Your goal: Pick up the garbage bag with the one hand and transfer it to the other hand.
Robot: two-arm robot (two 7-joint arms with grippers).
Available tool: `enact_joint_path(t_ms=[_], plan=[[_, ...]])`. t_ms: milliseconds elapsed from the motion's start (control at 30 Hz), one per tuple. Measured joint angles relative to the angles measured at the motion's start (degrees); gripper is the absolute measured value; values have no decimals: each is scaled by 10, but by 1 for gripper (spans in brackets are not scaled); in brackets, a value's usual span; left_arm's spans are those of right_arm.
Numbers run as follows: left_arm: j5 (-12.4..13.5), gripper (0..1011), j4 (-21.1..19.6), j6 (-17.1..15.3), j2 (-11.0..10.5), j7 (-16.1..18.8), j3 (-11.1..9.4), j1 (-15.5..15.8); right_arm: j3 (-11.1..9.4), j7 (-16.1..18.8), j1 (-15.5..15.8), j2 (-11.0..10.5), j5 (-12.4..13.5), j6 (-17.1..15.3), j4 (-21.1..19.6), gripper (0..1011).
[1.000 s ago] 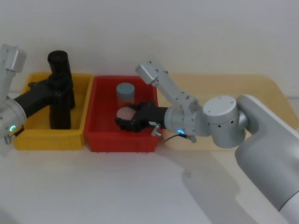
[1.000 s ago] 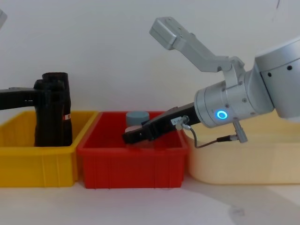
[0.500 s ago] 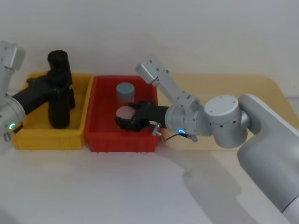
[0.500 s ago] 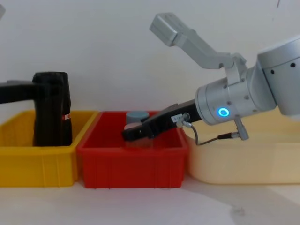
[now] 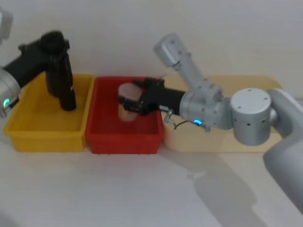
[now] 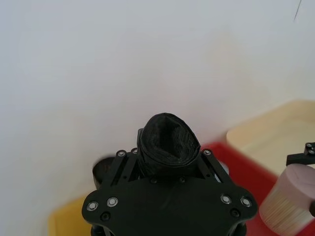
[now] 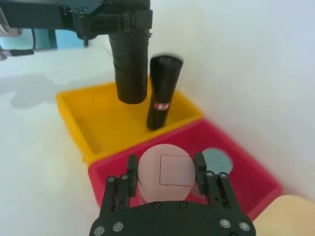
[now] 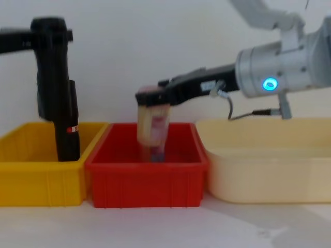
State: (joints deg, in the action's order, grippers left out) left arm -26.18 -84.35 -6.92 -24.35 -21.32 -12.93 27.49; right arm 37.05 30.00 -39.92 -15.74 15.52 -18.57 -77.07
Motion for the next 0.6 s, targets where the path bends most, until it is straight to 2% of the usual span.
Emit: enact_joint_path(t_ms=[100, 333, 600], plan=[[-6, 336, -15, -4, 2, 1, 1, 8, -20, -9, 14, -17, 8, 9, -43, 663], [-22, 336, -26, -18, 14, -7, -6, 35, -58, -36, 42, -44, 18, 18, -107, 663], [-38, 336, -1, -36, 40, -33, -37, 80, -101, -69, 75, -68, 23, 19, -158, 663]])
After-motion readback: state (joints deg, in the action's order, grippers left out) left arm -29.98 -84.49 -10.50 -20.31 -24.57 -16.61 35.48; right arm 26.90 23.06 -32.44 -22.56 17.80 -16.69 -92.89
